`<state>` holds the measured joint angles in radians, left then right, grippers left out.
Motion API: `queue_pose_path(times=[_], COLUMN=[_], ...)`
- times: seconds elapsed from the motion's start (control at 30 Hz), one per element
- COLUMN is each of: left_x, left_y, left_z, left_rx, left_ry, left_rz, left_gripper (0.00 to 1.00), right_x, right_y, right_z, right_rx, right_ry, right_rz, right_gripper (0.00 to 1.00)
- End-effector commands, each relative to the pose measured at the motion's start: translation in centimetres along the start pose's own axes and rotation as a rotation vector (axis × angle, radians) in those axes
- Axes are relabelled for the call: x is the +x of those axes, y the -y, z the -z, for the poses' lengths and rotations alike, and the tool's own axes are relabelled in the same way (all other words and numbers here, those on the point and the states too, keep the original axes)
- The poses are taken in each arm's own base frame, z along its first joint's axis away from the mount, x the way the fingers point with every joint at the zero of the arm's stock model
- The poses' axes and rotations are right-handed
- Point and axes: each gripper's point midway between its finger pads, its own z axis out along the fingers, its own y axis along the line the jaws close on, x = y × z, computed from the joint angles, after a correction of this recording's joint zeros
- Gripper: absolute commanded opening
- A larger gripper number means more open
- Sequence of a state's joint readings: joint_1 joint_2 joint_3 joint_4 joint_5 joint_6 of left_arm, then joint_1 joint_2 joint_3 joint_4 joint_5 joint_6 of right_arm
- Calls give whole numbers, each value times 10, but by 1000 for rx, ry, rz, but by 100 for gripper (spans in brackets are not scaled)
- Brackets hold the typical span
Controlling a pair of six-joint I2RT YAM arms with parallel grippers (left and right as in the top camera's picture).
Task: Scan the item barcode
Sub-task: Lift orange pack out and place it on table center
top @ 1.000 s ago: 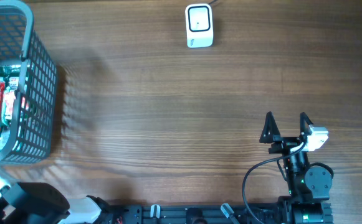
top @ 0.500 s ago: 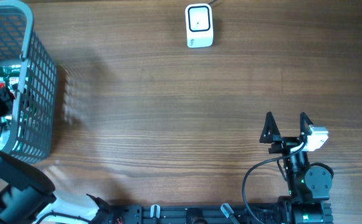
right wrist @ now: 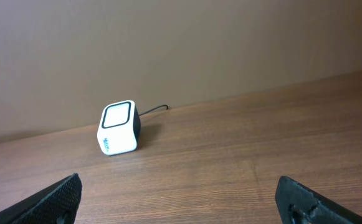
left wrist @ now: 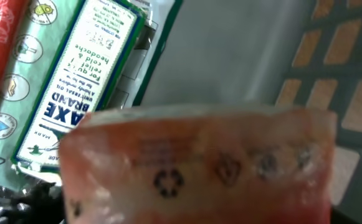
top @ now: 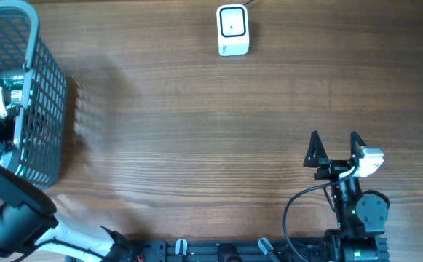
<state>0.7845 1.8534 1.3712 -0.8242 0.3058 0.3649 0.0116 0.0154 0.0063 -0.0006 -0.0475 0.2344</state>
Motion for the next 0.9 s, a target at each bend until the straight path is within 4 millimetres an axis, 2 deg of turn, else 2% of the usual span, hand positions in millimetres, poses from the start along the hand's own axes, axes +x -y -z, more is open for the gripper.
queue_pose_path(times=[0.0, 0.1, 0.2, 0.3, 0.33, 0.43, 0.7, 0.83, 0.87], left_x=[3, 3, 2, -10, -16, -33, -76, -96, -102], left_y=[3, 4, 5, 6, 7, 10, 22, 33, 38], left_z=[-7, -7, -5, 10, 17, 42, 121, 173, 193], left_rx=[13, 23, 22, 8, 1, -20, -76, -97, -103], left_ry=[-7, -3, 1, 48, 70, 142, 369, 500, 550], left_rz=[16, 16, 15, -1, -9, -33, -34, -30, -29], left_gripper=[77, 73, 59, 49, 48, 43, 45, 43, 43], right_x=[-2, -2, -2, -2, -2, -2, -2, -2, -2], right_y=[-1, -1, -1, -1, -1, -1, -1, -1, -1], right_z=[0, 0, 0, 0, 0, 0, 0, 0, 0], right_rx=[-5, -5, -5, -5, -5, -5, -5, -5, -5], right_ry=[9, 9, 9, 9, 9, 9, 9, 9, 9], right_rz=[-3, -3, -3, -3, -3, -3, -3, -3, -3], right_gripper=[100, 100, 100, 100, 100, 100, 100, 100, 100])
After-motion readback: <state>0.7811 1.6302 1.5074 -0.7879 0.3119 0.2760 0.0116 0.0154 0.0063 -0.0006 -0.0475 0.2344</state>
